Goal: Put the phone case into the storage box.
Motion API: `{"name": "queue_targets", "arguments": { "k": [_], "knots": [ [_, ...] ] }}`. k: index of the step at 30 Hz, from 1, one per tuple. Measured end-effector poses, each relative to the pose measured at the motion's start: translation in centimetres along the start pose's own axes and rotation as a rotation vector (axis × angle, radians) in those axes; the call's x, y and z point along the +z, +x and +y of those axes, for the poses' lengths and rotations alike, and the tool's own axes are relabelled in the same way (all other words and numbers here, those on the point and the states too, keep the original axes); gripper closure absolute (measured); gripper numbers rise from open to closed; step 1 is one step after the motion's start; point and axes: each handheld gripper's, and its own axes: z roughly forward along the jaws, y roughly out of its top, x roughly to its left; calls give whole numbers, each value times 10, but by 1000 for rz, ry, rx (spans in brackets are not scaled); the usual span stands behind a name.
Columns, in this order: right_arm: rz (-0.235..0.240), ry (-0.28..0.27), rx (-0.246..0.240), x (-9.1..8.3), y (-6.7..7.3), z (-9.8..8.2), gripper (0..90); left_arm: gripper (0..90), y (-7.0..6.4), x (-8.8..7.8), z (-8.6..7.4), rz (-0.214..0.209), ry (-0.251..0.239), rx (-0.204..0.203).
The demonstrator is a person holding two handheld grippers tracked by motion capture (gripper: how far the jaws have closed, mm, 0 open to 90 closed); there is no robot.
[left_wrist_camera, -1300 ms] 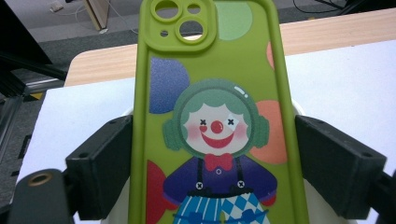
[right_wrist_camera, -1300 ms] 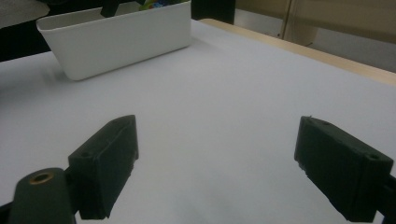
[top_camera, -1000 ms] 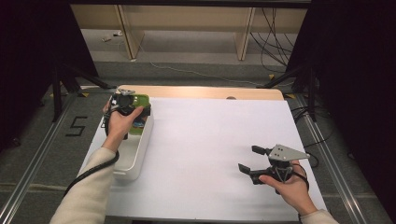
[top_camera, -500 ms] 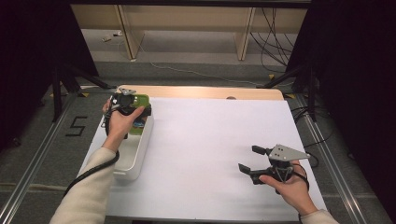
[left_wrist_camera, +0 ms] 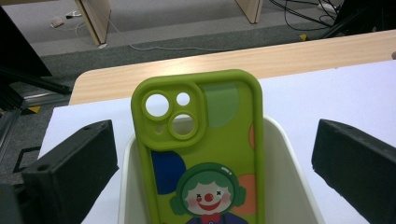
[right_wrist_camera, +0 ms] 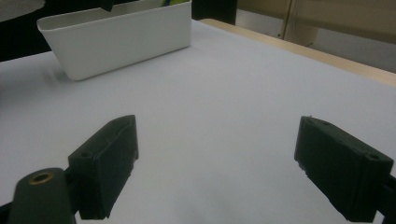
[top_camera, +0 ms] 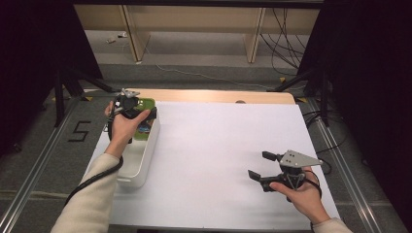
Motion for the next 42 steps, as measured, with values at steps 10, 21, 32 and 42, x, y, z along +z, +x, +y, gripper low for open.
{"name": "queue_targets", "arguments": {
  "k": [10, 21, 32, 42],
  "knots": [
    [-3, -2, -1, 0, 0, 0, 146, 0, -3, -15, 3, -15, -12, -10],
    [-6, -7, 1, 0, 0, 0, 146, 0, -5, -32, -4, -57, -18, -9],
    [-7, -9, 3, 0, 0, 1, 146, 0, -3, -44, -16, -94, -30, -21],
    [-8, -10, 4, -1, -1, 1, 146, 0, -12, -57, -21, -149, -58, -1]
  ]
}}
